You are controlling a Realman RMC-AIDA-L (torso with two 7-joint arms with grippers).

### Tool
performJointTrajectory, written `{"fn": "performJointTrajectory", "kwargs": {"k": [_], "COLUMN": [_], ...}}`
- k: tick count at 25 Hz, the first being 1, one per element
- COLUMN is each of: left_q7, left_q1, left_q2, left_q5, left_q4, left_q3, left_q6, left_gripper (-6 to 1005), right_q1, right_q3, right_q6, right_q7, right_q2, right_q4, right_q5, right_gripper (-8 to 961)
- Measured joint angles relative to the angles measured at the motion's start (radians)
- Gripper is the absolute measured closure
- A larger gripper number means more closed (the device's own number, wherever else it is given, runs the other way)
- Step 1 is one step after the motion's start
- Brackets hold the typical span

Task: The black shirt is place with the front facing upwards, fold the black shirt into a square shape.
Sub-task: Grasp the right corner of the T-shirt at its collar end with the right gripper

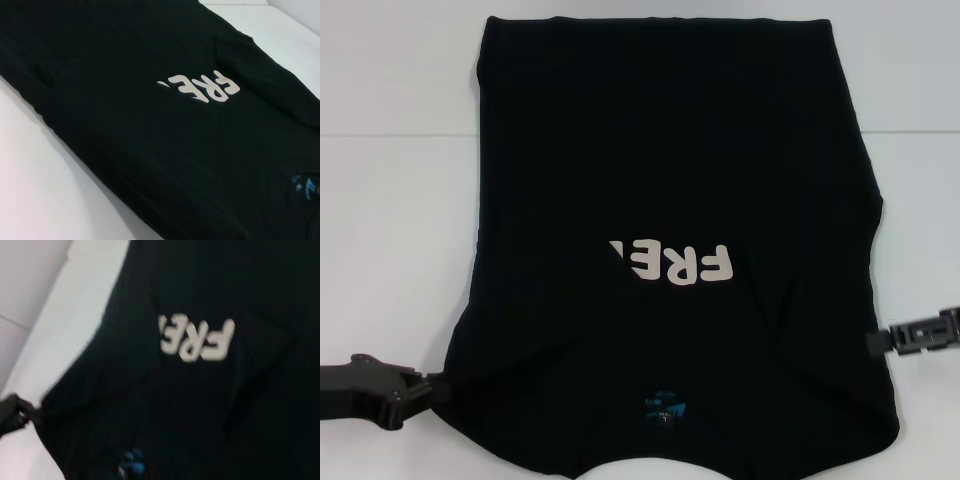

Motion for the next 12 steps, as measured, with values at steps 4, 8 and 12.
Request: {"fn": "performJointTrajectory", "kwargs": {"k": [4, 8, 12], "left_q7": [0.001, 0.001, 0.0], "left_q1": [0.0, -0.001, -0.005], "left_q2": [-0.002, -0.002, 0.001], "left_q5": [0.0, -0.001, -0.001], "left_q4": [-0.002, -0.003, -0.006], "left_q3": [0.0, 0.0, 0.0], "left_q6": [0.0, 0.001, 0.001], "left_gripper": [974, 974, 974], "right_q1": [0.004, 0.005, 0.008], "right_q3": [-0.007, -0.033, -0.078], "right_q6": [-0.001, -0.002, -0.014], "right_q7": [0.005, 0.011, 0.034], "right_q2": [0.009, 0.014, 0.023], "right_q4": [0.0, 0.0, -0.028], "right_q5": [-0.062, -0.089, -0.095], "right_gripper": [80, 99, 96]}}
